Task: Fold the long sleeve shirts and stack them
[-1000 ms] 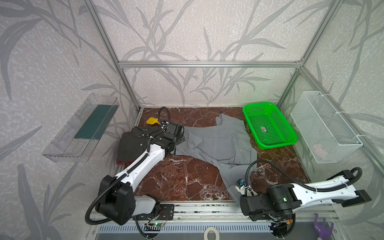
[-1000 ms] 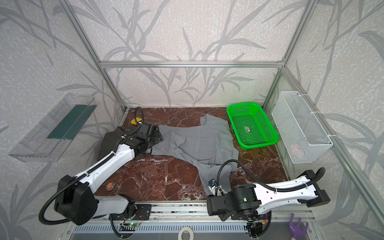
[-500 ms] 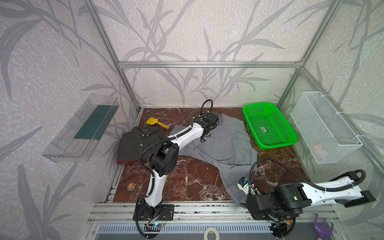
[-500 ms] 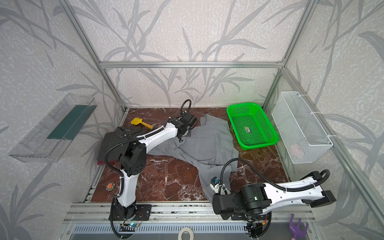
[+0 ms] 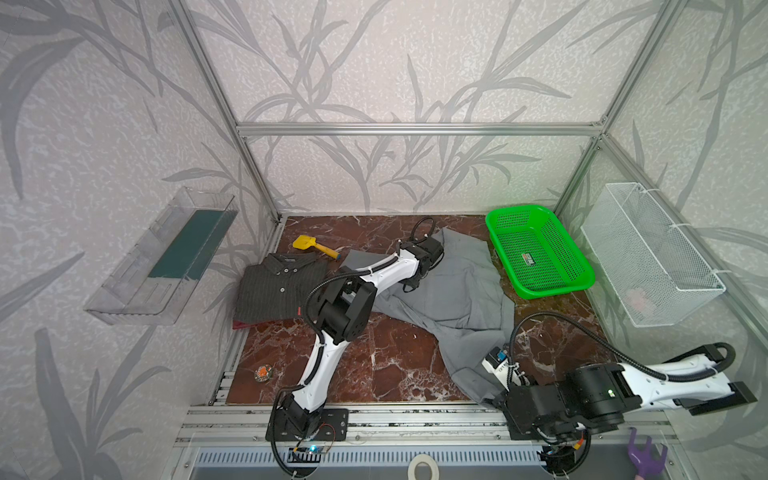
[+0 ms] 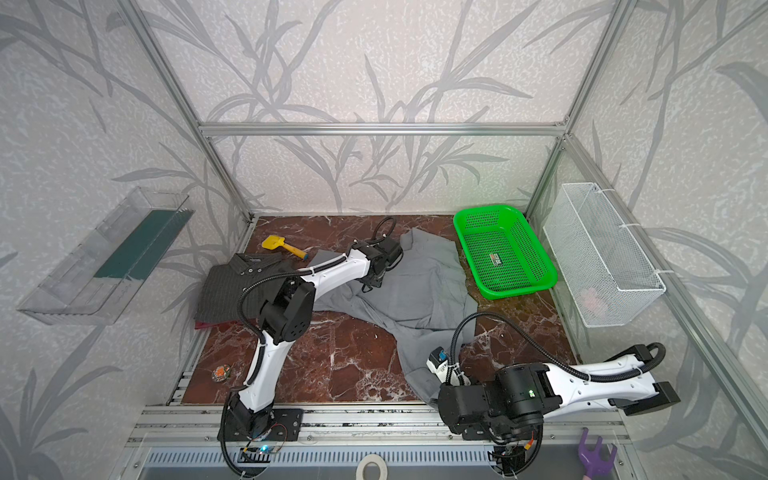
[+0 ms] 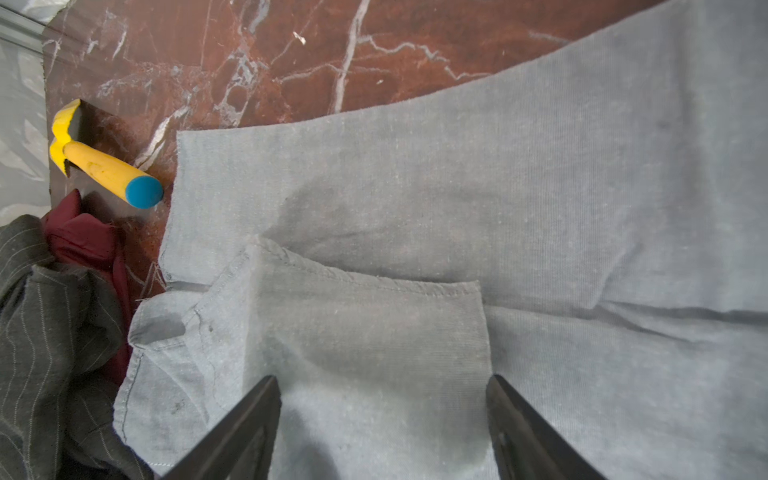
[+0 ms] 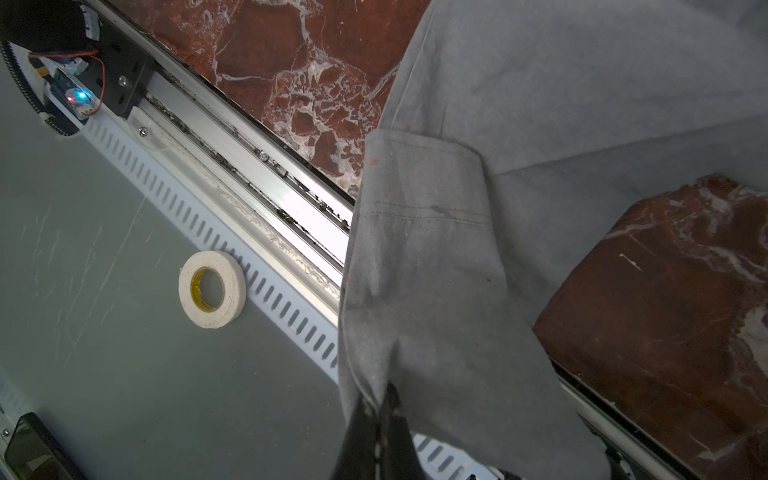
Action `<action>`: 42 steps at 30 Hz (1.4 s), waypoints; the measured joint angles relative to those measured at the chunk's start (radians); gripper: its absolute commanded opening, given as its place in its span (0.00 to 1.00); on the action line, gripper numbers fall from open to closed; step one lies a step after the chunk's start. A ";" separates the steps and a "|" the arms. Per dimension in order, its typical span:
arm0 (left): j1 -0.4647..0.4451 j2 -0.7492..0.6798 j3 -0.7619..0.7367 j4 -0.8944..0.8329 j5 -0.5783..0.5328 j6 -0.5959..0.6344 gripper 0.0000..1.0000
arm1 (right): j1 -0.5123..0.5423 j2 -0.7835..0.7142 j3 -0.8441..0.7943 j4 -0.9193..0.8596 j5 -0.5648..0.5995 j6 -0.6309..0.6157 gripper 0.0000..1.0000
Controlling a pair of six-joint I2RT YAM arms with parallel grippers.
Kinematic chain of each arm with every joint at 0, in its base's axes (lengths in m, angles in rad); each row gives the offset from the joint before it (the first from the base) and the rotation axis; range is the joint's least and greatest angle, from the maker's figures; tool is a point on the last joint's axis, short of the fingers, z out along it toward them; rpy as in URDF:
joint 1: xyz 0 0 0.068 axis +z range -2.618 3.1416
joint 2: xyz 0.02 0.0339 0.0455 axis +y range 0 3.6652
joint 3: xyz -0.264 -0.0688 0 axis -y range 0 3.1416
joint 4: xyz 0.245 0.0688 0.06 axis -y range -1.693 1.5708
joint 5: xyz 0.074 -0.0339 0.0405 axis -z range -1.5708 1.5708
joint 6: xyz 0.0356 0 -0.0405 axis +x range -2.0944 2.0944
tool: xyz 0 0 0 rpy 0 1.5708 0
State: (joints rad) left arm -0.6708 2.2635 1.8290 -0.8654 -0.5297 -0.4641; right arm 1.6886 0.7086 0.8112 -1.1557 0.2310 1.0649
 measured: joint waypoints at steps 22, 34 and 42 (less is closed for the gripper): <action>0.017 0.019 -0.034 0.008 0.024 -0.014 0.04 | 0.000 0.005 0.001 -0.001 0.032 -0.005 0.00; 0.031 -0.641 -0.417 0.175 0.017 -0.174 0.00 | -0.055 0.004 0.005 -0.003 0.056 -0.032 0.00; 0.000 -1.217 -0.930 0.198 0.010 -0.422 0.00 | -0.073 -0.003 0.036 -0.030 0.058 -0.083 0.00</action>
State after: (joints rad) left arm -0.6712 1.0470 0.8986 -0.6678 -0.5198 -0.8860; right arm 1.6157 0.7055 0.8471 -1.1854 0.2886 0.9821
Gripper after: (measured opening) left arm 0.048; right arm 0.048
